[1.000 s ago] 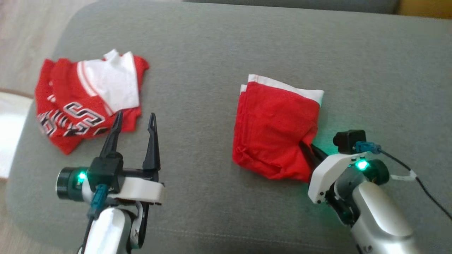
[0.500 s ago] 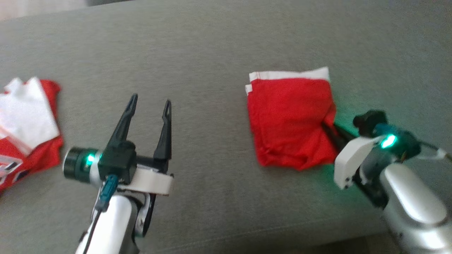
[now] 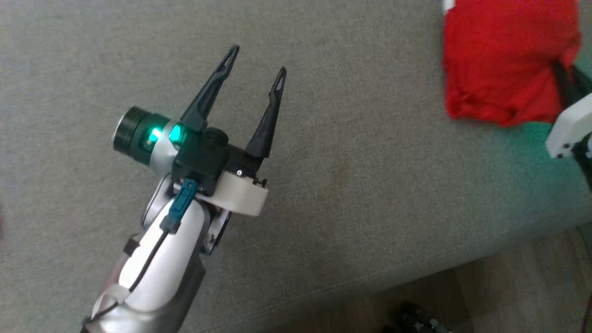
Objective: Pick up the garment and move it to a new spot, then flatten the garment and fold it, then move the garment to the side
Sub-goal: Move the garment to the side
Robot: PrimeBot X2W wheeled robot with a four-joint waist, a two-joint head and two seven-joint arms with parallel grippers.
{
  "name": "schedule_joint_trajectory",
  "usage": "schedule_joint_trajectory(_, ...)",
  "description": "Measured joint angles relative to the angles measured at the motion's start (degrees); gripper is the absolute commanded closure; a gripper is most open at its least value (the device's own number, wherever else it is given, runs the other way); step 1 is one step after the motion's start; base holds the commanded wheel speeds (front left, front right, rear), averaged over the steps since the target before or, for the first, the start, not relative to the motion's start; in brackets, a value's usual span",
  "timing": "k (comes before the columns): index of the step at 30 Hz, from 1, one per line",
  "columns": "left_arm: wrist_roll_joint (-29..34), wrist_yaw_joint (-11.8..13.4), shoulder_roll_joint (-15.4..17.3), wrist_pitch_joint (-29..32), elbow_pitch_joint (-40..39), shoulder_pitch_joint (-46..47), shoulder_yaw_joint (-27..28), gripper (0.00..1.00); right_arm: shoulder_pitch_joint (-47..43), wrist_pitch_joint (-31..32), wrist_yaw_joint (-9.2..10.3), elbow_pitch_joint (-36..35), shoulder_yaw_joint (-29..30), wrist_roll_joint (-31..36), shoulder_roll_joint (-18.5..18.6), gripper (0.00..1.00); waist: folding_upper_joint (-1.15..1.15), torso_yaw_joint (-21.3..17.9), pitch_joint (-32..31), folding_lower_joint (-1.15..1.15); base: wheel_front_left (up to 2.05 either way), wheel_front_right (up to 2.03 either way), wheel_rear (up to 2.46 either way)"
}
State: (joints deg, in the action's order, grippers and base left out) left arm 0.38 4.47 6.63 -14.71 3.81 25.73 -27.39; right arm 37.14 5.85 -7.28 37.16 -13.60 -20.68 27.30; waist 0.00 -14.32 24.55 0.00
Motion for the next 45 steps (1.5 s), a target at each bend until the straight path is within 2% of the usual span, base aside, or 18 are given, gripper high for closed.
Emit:
schedule_joint_trajectory(9,0.7,-0.5,-0.4,0.0,0.6,3.6,-1.9,0.00,3.6,-3.6,0.00,4.7,3.0,0.8,1.8,1.00,0.00,-1.3,5.2,0.00,0.00,0.00,0.00)
schedule_joint_trajectory(15,1.1,-0.8,-0.4,0.0,1.1,5.4,-2.6,0.00,5.8,-6.2,0.00,7.0,5.3,2.8,2.5,0.98,0.00,-0.6,7.3,0.00,0.00,0.00,0.00)
schedule_joint_trajectory(16,1.1,-0.8,-0.4,0.0,1.2,5.6,-2.7,0.00,6.0,-7.1,0.00,7.1,5.9,3.6,2.5,0.76,0.00,-0.3,7.4,0.00,0.00,0.00,0.00)
schedule_joint_trajectory(17,1.1,-0.8,-0.4,0.0,1.2,5.6,-2.8,0.00,6.0,-7.9,0.00,7.2,6.6,4.6,2.5,0.28,0.00,-0.1,7.5,0.00,0.00,0.00,0.00)
schedule_joint_trajectory(18,1.0,-0.8,-0.4,0.0,1.3,5.6,-2.9,0.00,6.1,-8.5,0.00,7.6,7.5,5.7,2.4,0.00,0.00,0.1,7.6,0.00,0.00,0.00,0.00)
schedule_joint_trajectory(23,0.1,-0.3,-0.4,0.0,1.5,5.5,-2.8,0.00,6.1,-11.9,0.00,8.4,13.0,11.1,1.6,0.00,0.00,1.0,6.7,0.00,0.00,0.00,0.00)
schedule_joint_trajectory(27,-1.1,0.9,-0.6,0.0,1.8,4.4,-2.1,0.00,4.9,-15.8,0.00,5.9,16.6,13.6,-1.0,0.00,0.00,1.7,4.5,0.00,0.00,0.00,0.00)
schedule_joint_trajectory(30,-2.2,2.3,-0.5,0.0,1.8,1.9,-1.0,0.00,1.4,-17.2,0.00,0.8,17.6,14.5,-4.3,0.00,0.00,2.1,2.1,0.00,0.00,0.00,0.00)
schedule_joint_trajectory(31,-2.9,3.2,-0.5,0.0,1.8,-0.7,0.0,0.00,-2.3,-17.7,0.00,-3.4,17.3,14.8,-7.0,0.00,0.00,2.5,0.3,0.00,0.00,0.00,0.00)
schedule_joint_trajectory(36,-4.1,5.3,0.3,0.0,1.9,-6.3,2.3,0.00,-12.9,-17.1,0.00,-14.8,14.5,14.8,-13.8,0.00,0.00,3.8,-4.3,0.00,0.00,0.00,0.00)
schedule_joint_trajectory(41,-5.5,7.0,0.5,0.0,1.8,-9.7,4.0,0.00,-21.0,-14.7,0.00,-23.9,11.6,14.6,-19.1,0.00,0.00,6.6,-7.9,0.00,0.00,0.00,0.00)
schedule_joint_trajectory(45,-6.3,8.3,0.7,0.0,2.0,-13.4,5.8,0.00,-25.9,-12.8,0.00,-28.6,11.4,13.8,-21.5,0.00,0.00,9.3,-10.5,0.00,0.00,0.00,0.00)
